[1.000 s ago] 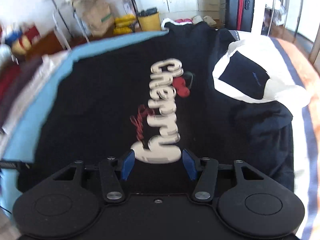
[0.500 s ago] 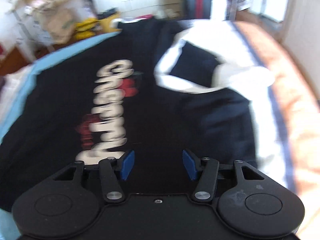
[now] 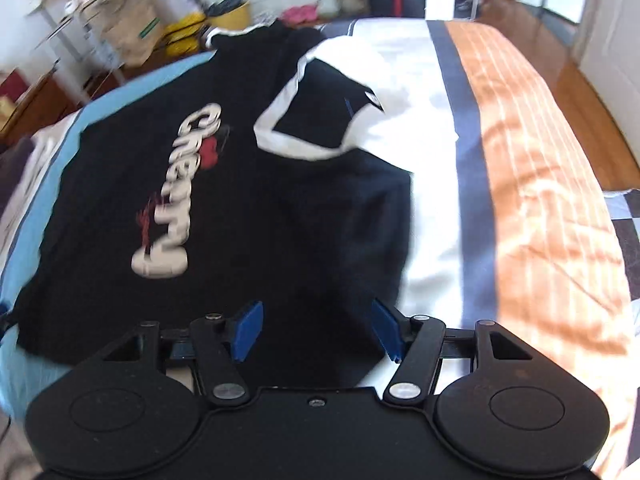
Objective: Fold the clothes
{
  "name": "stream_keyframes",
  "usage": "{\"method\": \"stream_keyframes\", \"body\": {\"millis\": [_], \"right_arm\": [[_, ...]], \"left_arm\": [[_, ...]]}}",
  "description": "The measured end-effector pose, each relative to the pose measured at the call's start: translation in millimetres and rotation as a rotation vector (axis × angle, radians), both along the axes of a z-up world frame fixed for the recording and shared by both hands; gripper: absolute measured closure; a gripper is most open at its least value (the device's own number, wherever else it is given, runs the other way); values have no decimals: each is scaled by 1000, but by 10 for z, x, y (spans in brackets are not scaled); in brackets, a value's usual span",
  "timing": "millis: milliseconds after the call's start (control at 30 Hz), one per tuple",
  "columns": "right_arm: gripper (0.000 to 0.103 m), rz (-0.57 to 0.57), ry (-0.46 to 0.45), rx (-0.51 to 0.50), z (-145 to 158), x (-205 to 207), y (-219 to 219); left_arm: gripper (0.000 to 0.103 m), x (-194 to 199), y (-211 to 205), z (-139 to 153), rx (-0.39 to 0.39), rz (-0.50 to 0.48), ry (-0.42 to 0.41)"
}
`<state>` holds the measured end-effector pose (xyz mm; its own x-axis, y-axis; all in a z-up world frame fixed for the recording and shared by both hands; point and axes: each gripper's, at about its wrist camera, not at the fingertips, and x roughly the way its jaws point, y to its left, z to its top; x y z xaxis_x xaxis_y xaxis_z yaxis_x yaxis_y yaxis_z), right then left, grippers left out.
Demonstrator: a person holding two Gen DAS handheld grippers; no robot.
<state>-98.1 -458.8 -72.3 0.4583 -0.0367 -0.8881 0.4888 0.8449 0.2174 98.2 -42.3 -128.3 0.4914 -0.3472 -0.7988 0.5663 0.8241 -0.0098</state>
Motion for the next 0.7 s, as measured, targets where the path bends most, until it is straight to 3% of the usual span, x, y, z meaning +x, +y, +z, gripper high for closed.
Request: {"method": "stream_keyframes", "body": {"millis": [200,267,333,500,567,600,633,667,700], "right_arm": [[37,86,11,215,-186,-424,-188],[37,129,60,197,-264,-443,-111],[37,194,86,193,-347,-349,18],[38,302,137,215,-631,-18,207],[40,299,150,166,-645,76,217],[52,313,130,152,-606,98,226],[81,321,101,176,-547,119,225],[94,328,72,200,-487,140,224],[96,335,43,224,-428,161,224]], "left_arm": [[30,-253,-242,-114,81,-176,78],[21,-334,-311,-141,83,-229,108],[21,-382,-397,-223,49,-266,202],[21,-498,-411,-296,132,-235,130],[21,-445,-345,-313,141,-193,134],[21,-412,-300,-318,139,-168,145],[21,-374,-272,-322,135,-148,150],[21,-326,-274,-323,128,-133,147],[21,-289,-275,-318,122,-122,140]]}}
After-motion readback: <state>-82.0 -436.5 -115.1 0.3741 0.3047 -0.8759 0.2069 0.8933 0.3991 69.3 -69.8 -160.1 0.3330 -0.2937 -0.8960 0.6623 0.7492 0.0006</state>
